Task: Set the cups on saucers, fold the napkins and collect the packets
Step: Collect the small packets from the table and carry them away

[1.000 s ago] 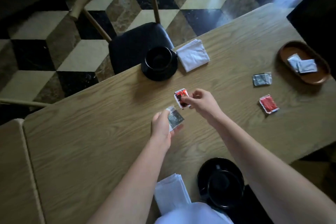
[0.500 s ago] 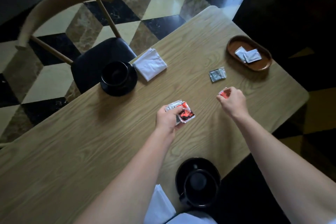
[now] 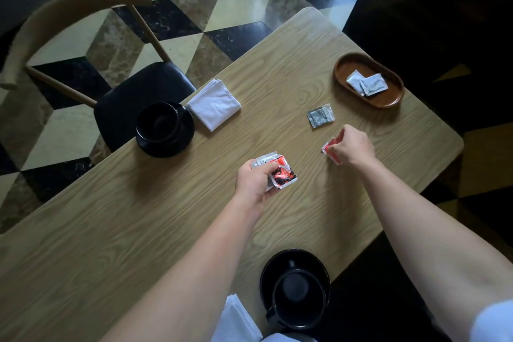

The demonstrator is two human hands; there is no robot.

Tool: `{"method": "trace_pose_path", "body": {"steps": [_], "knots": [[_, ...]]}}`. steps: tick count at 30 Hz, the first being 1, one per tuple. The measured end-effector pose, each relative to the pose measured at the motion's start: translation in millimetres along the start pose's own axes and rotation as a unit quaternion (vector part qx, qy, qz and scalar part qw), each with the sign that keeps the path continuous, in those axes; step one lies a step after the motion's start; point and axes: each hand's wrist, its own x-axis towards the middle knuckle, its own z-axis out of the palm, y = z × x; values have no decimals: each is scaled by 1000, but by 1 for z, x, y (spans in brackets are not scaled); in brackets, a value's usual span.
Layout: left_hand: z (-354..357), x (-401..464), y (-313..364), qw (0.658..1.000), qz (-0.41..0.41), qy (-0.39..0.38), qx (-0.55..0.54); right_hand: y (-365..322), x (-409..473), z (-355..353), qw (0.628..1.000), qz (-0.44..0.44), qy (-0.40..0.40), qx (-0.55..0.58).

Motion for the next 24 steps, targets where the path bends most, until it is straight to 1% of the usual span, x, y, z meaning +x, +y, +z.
{"method": "trace_pose_path", "body": {"steps": [3, 6, 11, 17, 20, 22, 24], "knots": [[-5, 7, 1, 1000, 2, 1, 4, -9, 11, -11, 997, -38, -18, 69], [-10, 13, 1, 1000, 4, 5, 6, -27, 22, -22, 994, -80, -6, 80], [-16, 19, 0, 1000, -4, 15, 3, -54, 41, -30, 992, -120, -27, 5], [-24, 17, -4, 1000, -4, 14, 8, -59, 53, -26, 991, -100, -15, -88], [-30, 9, -5, 1000, -4, 16, 8, -58, 44, -20, 990, -93, 8, -103], [-35, 0, -5, 1000, 4, 14, 9, -56, 26, -15, 992, -104, 8, -68], [-41, -11, -5, 1000, 19, 16, 6, -54, -1, -9, 993, -98, -13, 60]]}}
